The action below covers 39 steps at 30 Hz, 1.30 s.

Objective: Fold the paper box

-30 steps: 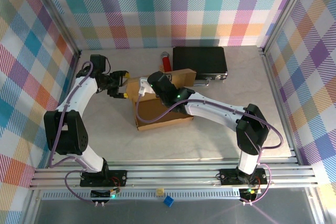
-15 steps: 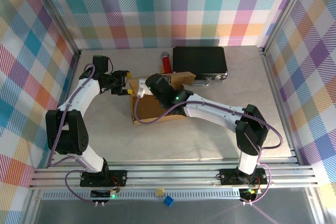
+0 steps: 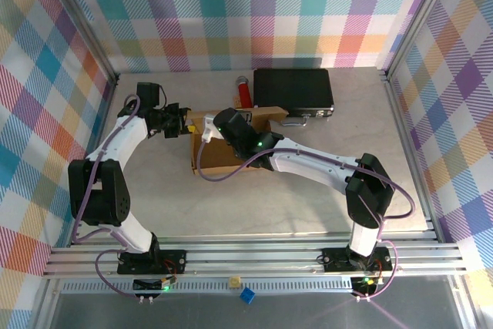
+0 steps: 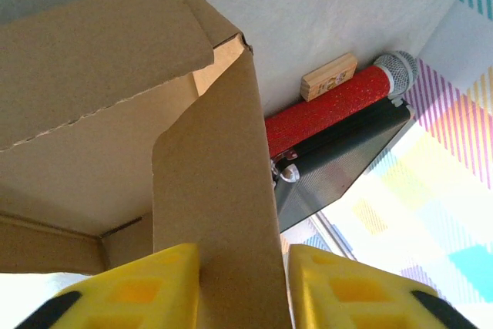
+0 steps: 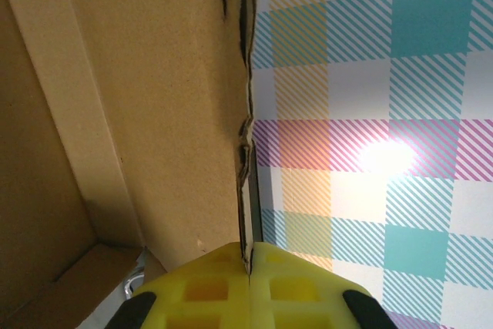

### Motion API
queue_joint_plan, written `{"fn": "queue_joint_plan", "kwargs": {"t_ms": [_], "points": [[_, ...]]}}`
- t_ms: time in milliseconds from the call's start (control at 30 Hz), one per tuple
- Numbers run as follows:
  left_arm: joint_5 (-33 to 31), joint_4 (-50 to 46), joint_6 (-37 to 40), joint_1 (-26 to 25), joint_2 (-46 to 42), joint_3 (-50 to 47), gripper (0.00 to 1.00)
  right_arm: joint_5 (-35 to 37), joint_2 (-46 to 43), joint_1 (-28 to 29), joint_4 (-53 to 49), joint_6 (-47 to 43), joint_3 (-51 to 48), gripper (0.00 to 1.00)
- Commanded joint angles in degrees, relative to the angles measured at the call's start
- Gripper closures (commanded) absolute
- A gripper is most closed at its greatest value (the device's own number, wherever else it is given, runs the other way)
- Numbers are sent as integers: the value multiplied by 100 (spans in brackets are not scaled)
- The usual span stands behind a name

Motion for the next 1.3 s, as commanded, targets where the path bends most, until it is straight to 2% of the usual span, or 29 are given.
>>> {"fn": "queue_joint_plan", "kwargs": {"t_ms": [0,267,367,433,633,667,733,800,867,900,1000,1133,1200,1267], "points": [[360,278,-59,-88,110,-89,74,-299,11,121,110,161,23,100],[431,345,-50,-88,198,-144,78,-396,20,118,-15,270,13,100],[465,407,-59,-88,233,-166,88,-422,29,111,-2,282,24,100],[500,471,-55,-88,251,-185,99,-431,29,112,-4,293,34,100],[493,440,91,-79,240,-229,100,-496,-21,89,-233,643,108,100],[484,429,114,-72,231,-244,100,-550,-39,68,-403,817,172,95],[493,474,213,-53,240,-267,100,-598,-138,19,-855,1295,331,69],[494,440,348,-27,255,-229,100,-786,-313,-23,-1179,1765,500,55],[477,312,536,-5,293,-137,100,-946,-549,-92,-1506,2266,652,45],[471,248,604,9,311,-94,100,-1031,-692,-123,-1658,2539,719,33],[534,270,716,17,379,-43,100,-1355,-1086,-232,-2024,3177,878,25],[554,149,923,48,467,102,100,-1389,-1510,-523,-2208,4008,1031,13],[539,-64,1140,70,510,240,100,-1486,-1540,-992,-2711,4877,1398,11],[528,-203,1274,96,529,326,100,-1828,-1452,-1680,-3465,6259,1870,12]]}}
